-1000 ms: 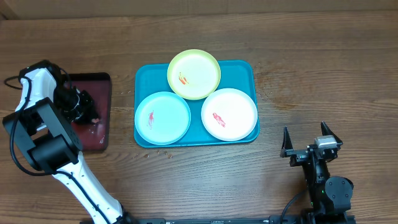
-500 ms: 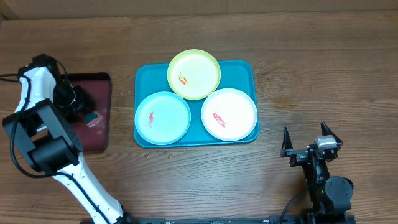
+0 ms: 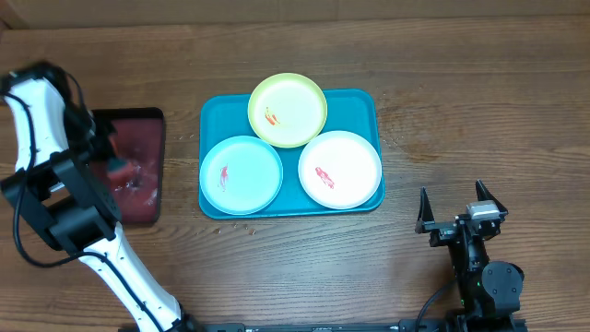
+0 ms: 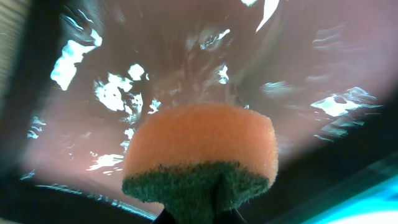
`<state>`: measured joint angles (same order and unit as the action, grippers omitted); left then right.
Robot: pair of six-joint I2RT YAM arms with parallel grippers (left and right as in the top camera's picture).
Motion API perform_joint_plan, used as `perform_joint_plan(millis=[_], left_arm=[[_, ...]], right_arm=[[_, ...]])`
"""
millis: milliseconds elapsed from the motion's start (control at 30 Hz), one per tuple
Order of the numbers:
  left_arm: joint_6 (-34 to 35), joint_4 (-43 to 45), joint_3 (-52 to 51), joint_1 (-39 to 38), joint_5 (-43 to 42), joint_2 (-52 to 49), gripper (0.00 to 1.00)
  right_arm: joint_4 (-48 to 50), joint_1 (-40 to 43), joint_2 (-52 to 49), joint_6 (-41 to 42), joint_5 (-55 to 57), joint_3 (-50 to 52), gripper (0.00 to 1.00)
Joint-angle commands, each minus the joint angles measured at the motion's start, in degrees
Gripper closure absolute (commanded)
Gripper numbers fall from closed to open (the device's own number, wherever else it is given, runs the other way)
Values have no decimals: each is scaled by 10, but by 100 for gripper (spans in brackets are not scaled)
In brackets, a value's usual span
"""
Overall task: Clean dirty plates on tray and stack at the side
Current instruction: 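Rub the held sponge on the wet red tray with the left gripper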
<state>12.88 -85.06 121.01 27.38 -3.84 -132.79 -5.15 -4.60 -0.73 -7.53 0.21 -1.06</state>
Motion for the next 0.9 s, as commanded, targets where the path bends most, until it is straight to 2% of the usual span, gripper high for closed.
perform_joint_plan(millis=[0,100,200,433,500,600,700,767,867], left_arm=[[-11,-43,113,-4,-37,17,96],[-11,-77,170,-5,-48,22,96],[-11,-75,170,-7,-35,22,96],[-11,34,10,-15,-2,16,96],[-6,37,-1,-12,-5,16,96],[-2,9,35,-2,-23,20,96],[-3,-56,112,8,-39,33,96],[-16,-102,163,9,-23,52,96],[-15,-110,169,3,2,86,96]], right_arm=[[3,-2,6,0,-3,6,0],[3,-2,6,0,-3,6,0],[3,-2,6,0,-3,6,0],[3,-2,6,0,-3,6,0],[3,-2,6,0,-3,6,0],[3,-2,6,0,-3,6,0],[3,-2,6,0,-3,6,0],[3,-2,6,0,-3,6,0],[3,-2,6,0,-3,6,0]])
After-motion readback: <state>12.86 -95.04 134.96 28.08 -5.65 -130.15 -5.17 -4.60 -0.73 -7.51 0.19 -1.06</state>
